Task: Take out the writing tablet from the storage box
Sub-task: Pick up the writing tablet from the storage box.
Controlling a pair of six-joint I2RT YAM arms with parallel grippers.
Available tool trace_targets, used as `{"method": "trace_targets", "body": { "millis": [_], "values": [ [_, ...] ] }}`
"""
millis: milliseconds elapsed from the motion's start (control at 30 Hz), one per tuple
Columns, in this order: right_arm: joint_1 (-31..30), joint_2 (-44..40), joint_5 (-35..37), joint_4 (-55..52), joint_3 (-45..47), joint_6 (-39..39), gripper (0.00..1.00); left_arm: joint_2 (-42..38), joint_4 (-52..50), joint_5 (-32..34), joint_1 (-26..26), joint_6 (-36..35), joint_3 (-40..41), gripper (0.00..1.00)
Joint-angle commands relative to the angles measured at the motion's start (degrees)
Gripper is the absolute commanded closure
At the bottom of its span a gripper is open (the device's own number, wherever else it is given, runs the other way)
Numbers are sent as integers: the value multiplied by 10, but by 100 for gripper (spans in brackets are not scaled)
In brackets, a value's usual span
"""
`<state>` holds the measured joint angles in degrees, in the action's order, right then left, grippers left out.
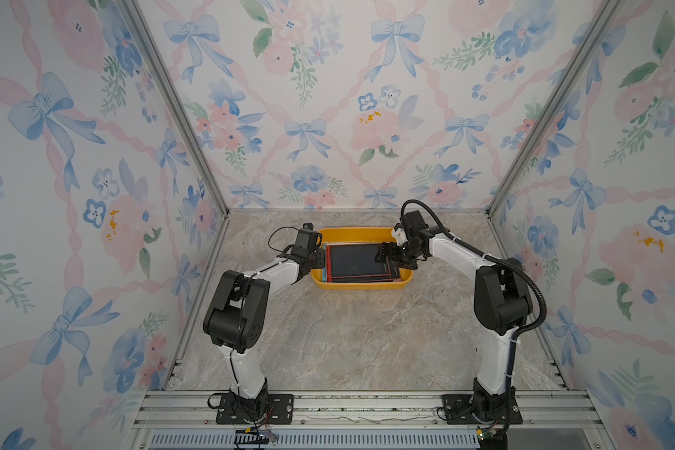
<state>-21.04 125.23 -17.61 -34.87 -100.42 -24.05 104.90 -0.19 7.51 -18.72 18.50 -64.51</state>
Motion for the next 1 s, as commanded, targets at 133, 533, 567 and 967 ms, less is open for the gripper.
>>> {"method": "trace_targets", "body": {
  "millis": [133, 533, 567, 967],
  "values": [
    [8, -4, -13, 11, 19, -9, 4, 9, -12, 14, -2, -12, -9, 76],
    [10, -8, -16, 19, 32, -13, 5, 13, -23, 21, -2, -21, -20, 84],
    [10, -8, -17, 19, 31, -13, 5, 13, -23, 22, -2, -21, -21, 84],
    [14, -12, -28, 25, 35, -14, 5, 22, -30, 17, -1, -21, -28, 93]
  ]
}}
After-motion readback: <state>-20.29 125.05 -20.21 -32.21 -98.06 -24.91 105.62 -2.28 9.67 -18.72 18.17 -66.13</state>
